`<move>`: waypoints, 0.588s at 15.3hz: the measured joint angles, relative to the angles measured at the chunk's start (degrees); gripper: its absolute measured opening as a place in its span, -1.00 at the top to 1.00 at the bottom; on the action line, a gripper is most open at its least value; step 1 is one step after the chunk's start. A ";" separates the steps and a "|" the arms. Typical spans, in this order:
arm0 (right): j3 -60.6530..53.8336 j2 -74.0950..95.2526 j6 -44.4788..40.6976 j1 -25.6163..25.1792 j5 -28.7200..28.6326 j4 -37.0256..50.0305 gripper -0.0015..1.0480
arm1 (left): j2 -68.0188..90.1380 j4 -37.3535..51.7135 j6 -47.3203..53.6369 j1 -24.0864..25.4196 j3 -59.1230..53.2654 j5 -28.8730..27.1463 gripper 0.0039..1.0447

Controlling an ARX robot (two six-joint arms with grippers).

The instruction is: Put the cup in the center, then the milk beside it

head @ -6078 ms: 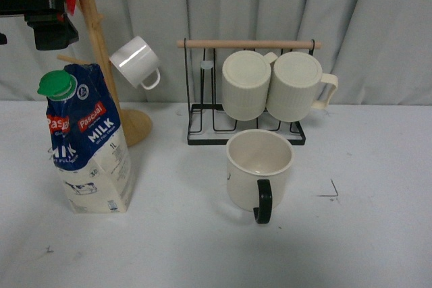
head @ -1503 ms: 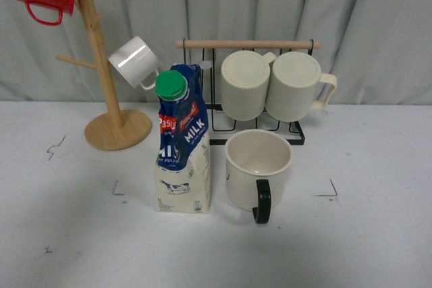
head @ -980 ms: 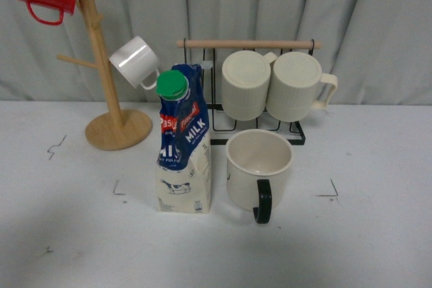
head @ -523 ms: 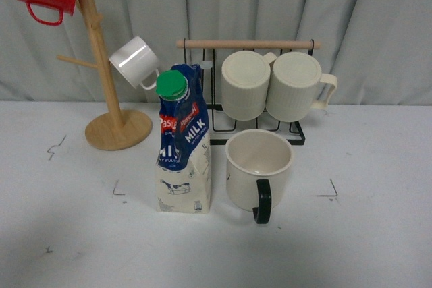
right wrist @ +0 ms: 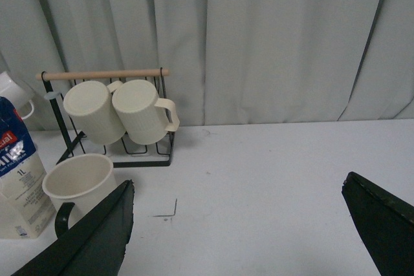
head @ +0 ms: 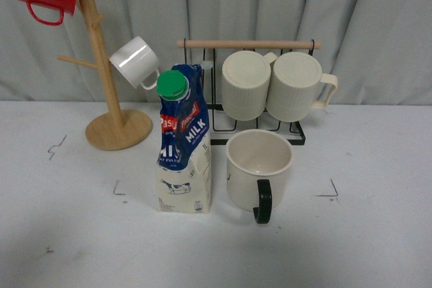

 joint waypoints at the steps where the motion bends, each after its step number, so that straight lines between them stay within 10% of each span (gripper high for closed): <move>1: 0.00 0.00 0.00 0.00 0.02 -0.02 -0.87 | -0.63 -0.48 0.00 0.00 0.00 0.00 0.97; 9: 0.00 0.00 0.00 0.00 0.00 0.00 -0.87 | -10.29 -10.78 0.00 0.00 0.02 0.00 0.97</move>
